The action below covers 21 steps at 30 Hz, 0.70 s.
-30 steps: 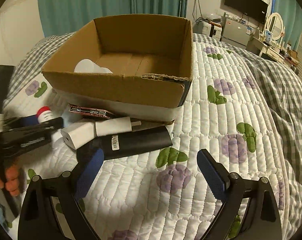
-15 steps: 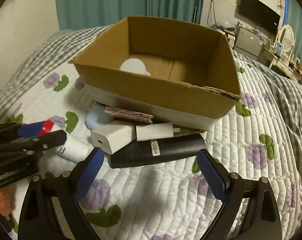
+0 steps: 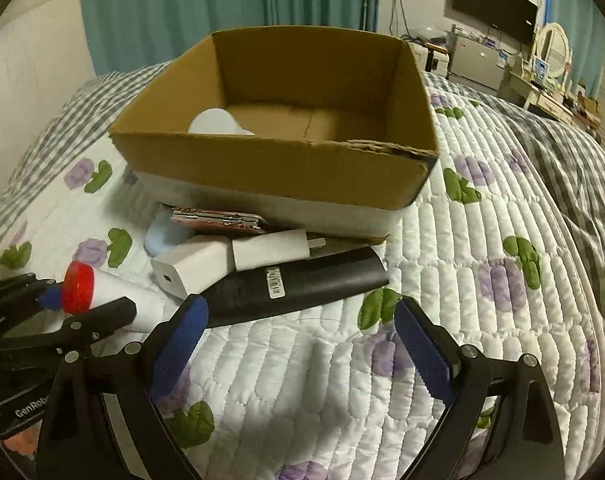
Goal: Organize rigid objects
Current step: 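Grasp the red-capped white bottle with the left gripper, then grasp the white charger with the right gripper while the left holds the bottle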
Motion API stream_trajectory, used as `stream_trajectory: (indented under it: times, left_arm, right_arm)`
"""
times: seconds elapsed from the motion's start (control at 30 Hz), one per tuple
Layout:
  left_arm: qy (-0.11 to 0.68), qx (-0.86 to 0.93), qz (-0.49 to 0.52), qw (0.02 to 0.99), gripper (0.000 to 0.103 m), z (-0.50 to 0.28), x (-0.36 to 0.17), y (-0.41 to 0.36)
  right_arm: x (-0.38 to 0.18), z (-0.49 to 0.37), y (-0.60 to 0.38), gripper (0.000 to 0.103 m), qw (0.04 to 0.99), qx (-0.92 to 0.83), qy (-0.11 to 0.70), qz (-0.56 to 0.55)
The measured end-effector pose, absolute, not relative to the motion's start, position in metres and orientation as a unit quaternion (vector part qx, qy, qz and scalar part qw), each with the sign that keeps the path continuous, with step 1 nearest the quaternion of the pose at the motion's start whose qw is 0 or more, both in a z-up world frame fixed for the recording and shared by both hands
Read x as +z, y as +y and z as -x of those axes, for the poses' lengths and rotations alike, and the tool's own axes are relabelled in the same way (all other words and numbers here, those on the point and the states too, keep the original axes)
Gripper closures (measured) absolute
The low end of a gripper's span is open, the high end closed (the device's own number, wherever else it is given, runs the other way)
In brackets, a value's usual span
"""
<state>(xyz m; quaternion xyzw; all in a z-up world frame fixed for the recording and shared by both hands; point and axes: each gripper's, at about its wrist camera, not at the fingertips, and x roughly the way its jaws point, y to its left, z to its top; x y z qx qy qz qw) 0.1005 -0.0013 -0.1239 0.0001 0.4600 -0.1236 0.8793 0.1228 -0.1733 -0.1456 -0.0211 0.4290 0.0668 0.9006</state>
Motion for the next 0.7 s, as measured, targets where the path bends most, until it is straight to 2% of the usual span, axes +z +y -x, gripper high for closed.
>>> stream_trajectory:
  times: [0.27, 0.47, 0.7]
  left_arm:
    - [0.417, -0.067, -0.051, 0.905, 0.067, -0.097, -0.086, 0.015]
    - [0.422, -0.044, -0.060, 0.903, 0.067, -0.112, -0.087, 0.036]
    - [0.437, -0.041, -0.041, 0.898, 0.067, -0.122, -0.101, 0.049]
  right_arm:
    - [-0.145, -0.118, -0.155, 0.008, 0.901, 0.087, 0.423, 0.039]
    - [-0.153, -0.129, -0.118, 0.008, 0.896, 0.091, 0.435, 0.015]
    - [-0.180, -0.149, -0.076, 0.018, 0.897, 0.050, 0.439, 0.031]
